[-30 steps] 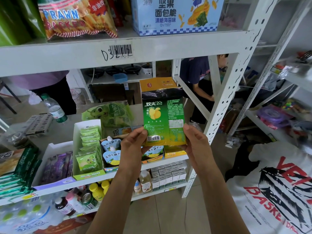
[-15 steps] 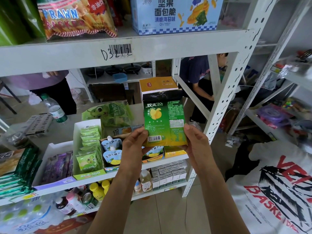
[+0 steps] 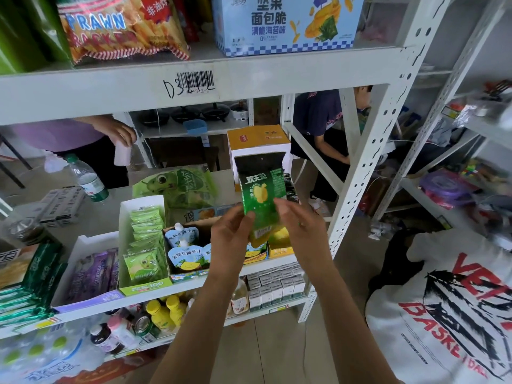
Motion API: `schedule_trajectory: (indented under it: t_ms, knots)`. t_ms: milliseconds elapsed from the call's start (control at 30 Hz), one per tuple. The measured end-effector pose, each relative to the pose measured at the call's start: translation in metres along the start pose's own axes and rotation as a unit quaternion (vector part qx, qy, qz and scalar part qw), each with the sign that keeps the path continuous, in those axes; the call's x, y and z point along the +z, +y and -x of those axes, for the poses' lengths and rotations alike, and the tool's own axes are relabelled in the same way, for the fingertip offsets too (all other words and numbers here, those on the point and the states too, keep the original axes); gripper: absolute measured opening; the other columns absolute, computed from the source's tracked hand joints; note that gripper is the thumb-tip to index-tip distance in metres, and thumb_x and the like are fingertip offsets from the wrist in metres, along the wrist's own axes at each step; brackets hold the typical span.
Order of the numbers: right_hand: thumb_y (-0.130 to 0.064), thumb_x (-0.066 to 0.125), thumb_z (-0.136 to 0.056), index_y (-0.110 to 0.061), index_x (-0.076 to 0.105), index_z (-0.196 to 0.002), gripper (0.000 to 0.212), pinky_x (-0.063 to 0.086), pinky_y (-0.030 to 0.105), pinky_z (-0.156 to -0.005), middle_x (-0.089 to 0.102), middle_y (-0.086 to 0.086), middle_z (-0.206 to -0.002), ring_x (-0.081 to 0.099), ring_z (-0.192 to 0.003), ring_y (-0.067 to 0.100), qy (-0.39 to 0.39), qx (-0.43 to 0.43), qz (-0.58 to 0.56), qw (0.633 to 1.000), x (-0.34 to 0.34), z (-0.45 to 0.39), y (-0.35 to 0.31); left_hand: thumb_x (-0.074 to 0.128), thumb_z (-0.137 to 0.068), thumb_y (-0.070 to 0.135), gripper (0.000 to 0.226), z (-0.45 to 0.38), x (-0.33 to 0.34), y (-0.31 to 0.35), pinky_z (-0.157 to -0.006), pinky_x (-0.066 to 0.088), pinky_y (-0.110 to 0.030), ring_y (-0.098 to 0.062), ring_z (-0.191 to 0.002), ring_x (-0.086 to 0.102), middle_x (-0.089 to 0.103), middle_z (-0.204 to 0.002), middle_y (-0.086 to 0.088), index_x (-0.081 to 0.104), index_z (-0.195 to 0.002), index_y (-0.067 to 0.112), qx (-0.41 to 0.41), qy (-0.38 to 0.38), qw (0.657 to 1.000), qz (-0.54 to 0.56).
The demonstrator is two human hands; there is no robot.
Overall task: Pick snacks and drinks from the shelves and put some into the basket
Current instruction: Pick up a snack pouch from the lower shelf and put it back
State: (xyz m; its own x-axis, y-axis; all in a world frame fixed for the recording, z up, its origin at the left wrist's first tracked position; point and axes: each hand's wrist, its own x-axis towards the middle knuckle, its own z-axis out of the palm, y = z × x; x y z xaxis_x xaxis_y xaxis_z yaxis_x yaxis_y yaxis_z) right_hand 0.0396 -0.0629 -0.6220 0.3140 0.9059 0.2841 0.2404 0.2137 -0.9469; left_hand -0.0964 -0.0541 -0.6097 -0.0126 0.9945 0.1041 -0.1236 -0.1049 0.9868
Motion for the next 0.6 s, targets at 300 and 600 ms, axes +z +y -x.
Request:
schedule_trajectory:
  t_ms: [300,600]
  knots:
    - [-0.023,0.059,-0.097,-0.025,0.064,-0.102,0.007,0.054,0.029,-0.074,0.071,-0.007,-0.090,0.068,-0.088,0.013,-0.034,0.023,-0.075,0.996,-0.002,-0.008,0.011,0.057,-0.094,-0.005,0.039,0.000,0.013,-0.023,-0.088,0.049,-0.015,0.007,-0.103,0.062,0.058,-0.133,0.003,0.064,-0.124,0.017,0.116,-0.121,0.976,-0.138]
    - [-0.022,0.058,-0.092,-0.028,0.064,-0.099,0.011,0.054,0.049,-0.078,0.064,0.007,-0.080,0.064,-0.079,0.033,-0.021,0.090,-0.026,0.995,-0.023,-0.050,0.063,0.060,-0.095,0.012,0.035,-0.079,0.017,-0.038,-0.078,0.054,-0.044,-0.022,-0.085,0.063,0.062,-0.113,-0.005,0.055,-0.129,0.009,-0.017,-0.049,0.979,-0.197]
